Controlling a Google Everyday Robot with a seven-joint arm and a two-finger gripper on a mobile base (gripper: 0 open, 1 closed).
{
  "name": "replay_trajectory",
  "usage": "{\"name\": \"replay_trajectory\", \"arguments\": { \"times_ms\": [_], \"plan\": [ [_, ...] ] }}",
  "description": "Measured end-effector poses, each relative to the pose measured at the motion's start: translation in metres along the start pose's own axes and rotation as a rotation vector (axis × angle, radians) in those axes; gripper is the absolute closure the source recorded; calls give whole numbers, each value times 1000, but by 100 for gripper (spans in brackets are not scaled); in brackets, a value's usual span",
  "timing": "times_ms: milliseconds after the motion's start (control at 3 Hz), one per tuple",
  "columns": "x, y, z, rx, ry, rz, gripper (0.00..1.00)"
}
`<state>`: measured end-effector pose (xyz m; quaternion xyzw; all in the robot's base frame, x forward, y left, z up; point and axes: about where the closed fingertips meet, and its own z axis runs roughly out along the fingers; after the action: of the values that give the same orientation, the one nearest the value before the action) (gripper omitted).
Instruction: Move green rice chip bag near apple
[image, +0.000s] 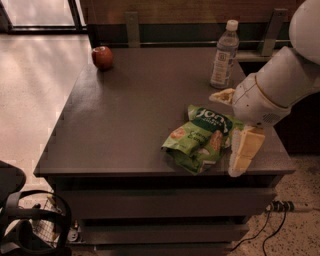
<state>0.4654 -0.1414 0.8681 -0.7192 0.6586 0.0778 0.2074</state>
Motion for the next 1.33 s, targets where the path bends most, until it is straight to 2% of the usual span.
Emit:
{"name": "replay_trajectory", "arguments": {
  "times_ms": [333,667,1000,1333],
  "plan": [
    [-9,-5,17,12,-39,-96,0],
    [-20,-15,21,38,-50,-155,0],
    [-30,-26,40,47,-41,-177,0],
    [-26,-28,65,30,-8,-146,0]
  ]
}}
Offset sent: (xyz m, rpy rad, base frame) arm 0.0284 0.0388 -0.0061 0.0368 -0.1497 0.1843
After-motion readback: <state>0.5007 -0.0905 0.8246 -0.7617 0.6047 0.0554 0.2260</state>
